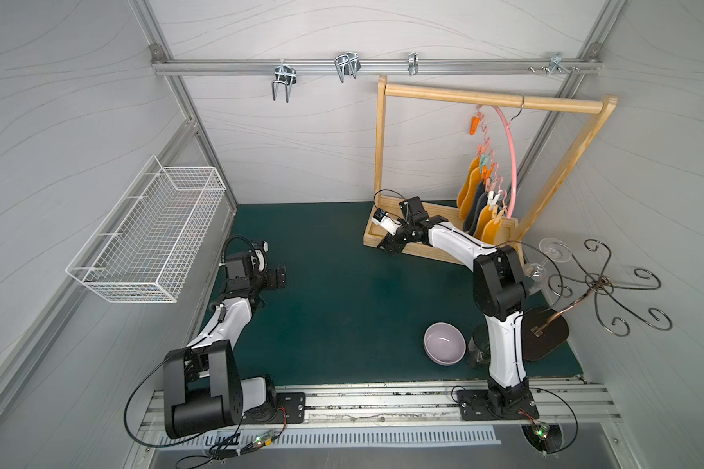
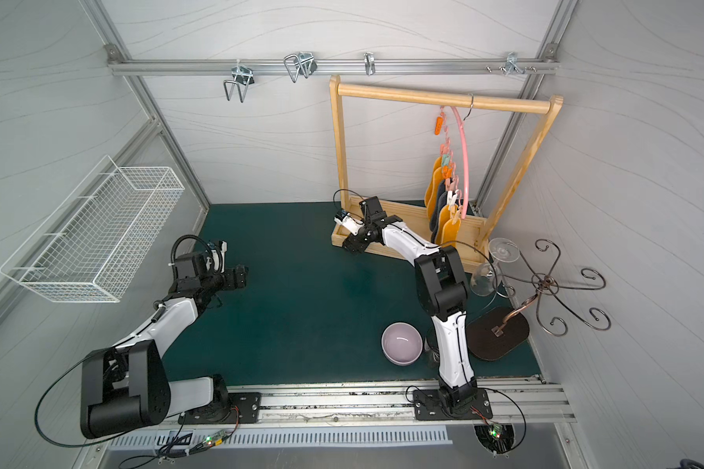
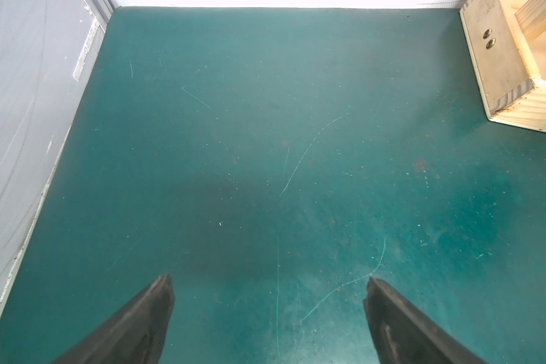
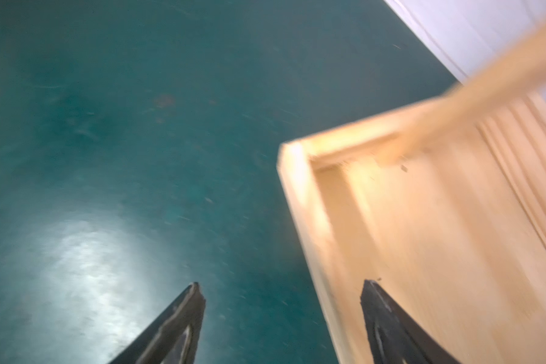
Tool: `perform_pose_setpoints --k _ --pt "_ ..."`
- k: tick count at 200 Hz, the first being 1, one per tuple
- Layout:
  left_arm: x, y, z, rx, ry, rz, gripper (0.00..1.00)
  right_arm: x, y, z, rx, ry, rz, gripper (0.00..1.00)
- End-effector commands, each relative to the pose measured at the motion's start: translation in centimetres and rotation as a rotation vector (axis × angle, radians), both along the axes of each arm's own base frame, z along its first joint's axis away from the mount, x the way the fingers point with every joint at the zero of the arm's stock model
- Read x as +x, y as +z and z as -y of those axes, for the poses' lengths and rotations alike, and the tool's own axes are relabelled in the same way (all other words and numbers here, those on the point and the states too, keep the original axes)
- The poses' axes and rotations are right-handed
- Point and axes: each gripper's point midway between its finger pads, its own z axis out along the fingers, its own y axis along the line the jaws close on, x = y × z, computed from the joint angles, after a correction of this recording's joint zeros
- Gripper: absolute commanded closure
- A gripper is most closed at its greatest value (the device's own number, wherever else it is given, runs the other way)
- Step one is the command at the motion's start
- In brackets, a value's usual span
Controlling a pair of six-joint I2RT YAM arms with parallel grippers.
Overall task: Take the shoe insoles off the hanger
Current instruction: Move the clothesline to the center of the board.
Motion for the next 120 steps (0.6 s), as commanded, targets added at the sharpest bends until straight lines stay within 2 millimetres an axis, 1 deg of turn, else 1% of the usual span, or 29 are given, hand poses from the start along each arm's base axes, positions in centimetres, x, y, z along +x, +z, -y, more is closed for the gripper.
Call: perform_pose_setpoints --k 1,26,43,52,56,71,75,85,120 --pt "0.8 1.4 -0.4 0.016 0.005 0.040 0.00 0.3 -1.6 0.8 -0.023 -0.005 -0.049 0.19" --pt "0.8 1.2 -0.4 0.015 0.004 0.036 0.00 0.4 -3.7 1.6 -0.083 0.011 -0.068 0.21" --pt "0.8 1.2 -0.4 0.014 0.003 0.036 0.00 0.4 -5.3 1.9 -0.122 0.014 -0.087 0.26" --pt "0.7 1.2 -0.3 0.014 0.003 0.036 0.00 0.3 -6.0 2.0 -0.138 0.027 -0.091 0.31" --pt "0.7 1.2 -0.3 0.014 0.002 0.035 0.00 0.3 -6.1 2.0 -0.140 0.038 -0.090 0.36" --pt "0.8 1.3 -0.3 0.015 0.003 0.036 0.00 0.1 -6.7 2.0 -0.149 0.051 -0.100 0.41" --pt "0.8 1.3 -0.4 0.015 0.003 0.038 0.00 0.0 -6.8 1.9 -0.148 0.061 -0.101 0.45" --pt "0.8 1.2 -0.4 0.014 0.004 0.035 0.00 -0.7 -7.0 1.6 -0.145 0.113 -0.108 0.59" --pt "0.8 1.2 -0.3 0.014 0.002 0.035 0.00 -1.8 -6.9 0.4 -0.174 0.180 -0.080 0.60"
